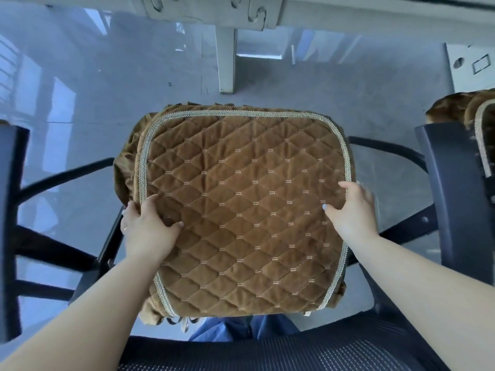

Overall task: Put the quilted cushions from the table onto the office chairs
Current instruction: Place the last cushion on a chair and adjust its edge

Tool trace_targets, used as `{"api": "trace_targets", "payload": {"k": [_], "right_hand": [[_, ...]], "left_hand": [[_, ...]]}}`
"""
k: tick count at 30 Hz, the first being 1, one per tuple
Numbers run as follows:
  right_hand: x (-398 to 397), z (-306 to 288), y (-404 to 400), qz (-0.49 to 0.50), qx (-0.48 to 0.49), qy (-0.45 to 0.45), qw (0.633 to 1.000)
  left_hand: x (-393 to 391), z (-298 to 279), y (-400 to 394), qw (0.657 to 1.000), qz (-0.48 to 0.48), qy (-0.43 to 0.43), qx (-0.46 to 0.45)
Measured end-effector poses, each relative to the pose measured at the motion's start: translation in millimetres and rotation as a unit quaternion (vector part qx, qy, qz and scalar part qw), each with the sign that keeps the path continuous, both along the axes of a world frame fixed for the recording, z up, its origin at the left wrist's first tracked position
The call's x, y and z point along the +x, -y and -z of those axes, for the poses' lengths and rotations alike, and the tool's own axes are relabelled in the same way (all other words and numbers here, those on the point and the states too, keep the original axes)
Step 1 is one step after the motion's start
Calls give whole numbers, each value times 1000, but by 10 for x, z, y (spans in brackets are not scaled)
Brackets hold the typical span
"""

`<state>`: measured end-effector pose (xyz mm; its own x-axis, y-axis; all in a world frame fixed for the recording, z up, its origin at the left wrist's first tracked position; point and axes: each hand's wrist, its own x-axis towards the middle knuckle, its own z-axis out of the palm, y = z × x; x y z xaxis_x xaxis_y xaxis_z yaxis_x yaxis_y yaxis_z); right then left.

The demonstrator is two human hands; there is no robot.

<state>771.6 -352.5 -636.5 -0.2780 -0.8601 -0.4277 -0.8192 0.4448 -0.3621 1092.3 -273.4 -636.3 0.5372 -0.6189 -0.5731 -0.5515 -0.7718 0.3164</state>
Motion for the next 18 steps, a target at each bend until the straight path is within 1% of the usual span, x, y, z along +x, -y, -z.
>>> {"api": "trace_targets", "payload": {"k": [1, 3, 5, 7, 10, 12, 18], "right_hand": [[44, -92, 33, -17, -11, 16, 1000], [170, -298, 78, -39, -5, 80, 996], [366, -556, 73, -76, 16, 136, 988], [603, -776, 75, -116, 22, 160, 980], [1091, -1317, -13, -175, -11, 204, 963], [1384, -1623, -80, -208, -32, 222, 952], [2437, -2636, -497, -335, -64, 269, 901]], "left_hand": [[5, -48, -35, 1000, 14, 0, 2], [9, -174, -118, 999, -4, -44, -11], [15, -444, -217, 991, -59, -110, -47], [5, -724, -261, 980, -103, -151, -82], [94, -1327, -407, 967, -145, -157, -140], [157, -1613, -470, 962, -155, -156, -163], [780, -2623, -1033, 932, -234, -146, -237]]}}
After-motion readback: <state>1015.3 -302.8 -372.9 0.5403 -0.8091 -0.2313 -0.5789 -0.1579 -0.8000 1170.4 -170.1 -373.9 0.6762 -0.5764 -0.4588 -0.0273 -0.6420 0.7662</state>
